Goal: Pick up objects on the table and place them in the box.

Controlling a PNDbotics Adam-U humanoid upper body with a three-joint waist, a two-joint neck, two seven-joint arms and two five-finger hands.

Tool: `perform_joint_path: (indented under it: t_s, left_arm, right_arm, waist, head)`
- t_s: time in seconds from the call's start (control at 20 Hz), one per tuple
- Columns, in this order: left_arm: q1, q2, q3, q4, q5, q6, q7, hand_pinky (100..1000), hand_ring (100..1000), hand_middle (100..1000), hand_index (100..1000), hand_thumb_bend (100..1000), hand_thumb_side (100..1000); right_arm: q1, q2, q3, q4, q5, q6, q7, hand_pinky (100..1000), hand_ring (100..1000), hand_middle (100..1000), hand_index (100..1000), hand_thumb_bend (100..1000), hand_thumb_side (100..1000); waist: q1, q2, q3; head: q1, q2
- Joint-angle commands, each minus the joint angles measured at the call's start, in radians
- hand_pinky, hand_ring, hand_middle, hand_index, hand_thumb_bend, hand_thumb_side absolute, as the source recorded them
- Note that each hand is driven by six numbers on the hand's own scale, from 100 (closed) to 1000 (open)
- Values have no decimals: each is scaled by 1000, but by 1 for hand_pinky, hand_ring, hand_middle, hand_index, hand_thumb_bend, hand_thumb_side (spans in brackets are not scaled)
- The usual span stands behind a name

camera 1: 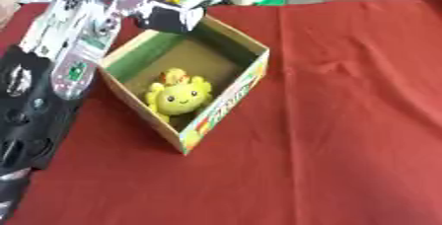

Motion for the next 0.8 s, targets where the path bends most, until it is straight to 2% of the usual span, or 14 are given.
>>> perform_joint_path:
  t_s: [0.05, 0.65, 0.8]
  left_arm:
    - [-16, -6, -21, 45, -35, -19, -1, 156, 395, 412, 288, 100, 339]
    - [-10, -30, -53, 153, -105, -45, -34, 213, 431, 439, 316, 100, 308]
    - [-9, -38, -55, 176, -112, -53, -54, 257, 462, 466, 380, 100, 284]
  right_arm:
    - [-8, -17, -11, -19, -5, -2, -4, 889, 756, 694, 813, 100, 770]
    - [-8, -11, -10, -19, -1, -4, -3, 889, 755, 692, 811, 100, 769]
    - [-7, -9, -11, -19, 1, -3, -4, 890, 755, 691, 811, 100, 766]
  waist:
    - [-3, -21, 1]
    - [-7, -9, -4]
    - [-8, -4, -6]
  head:
    - [9, -9]
    - [10, -17]
    - [12, -19]
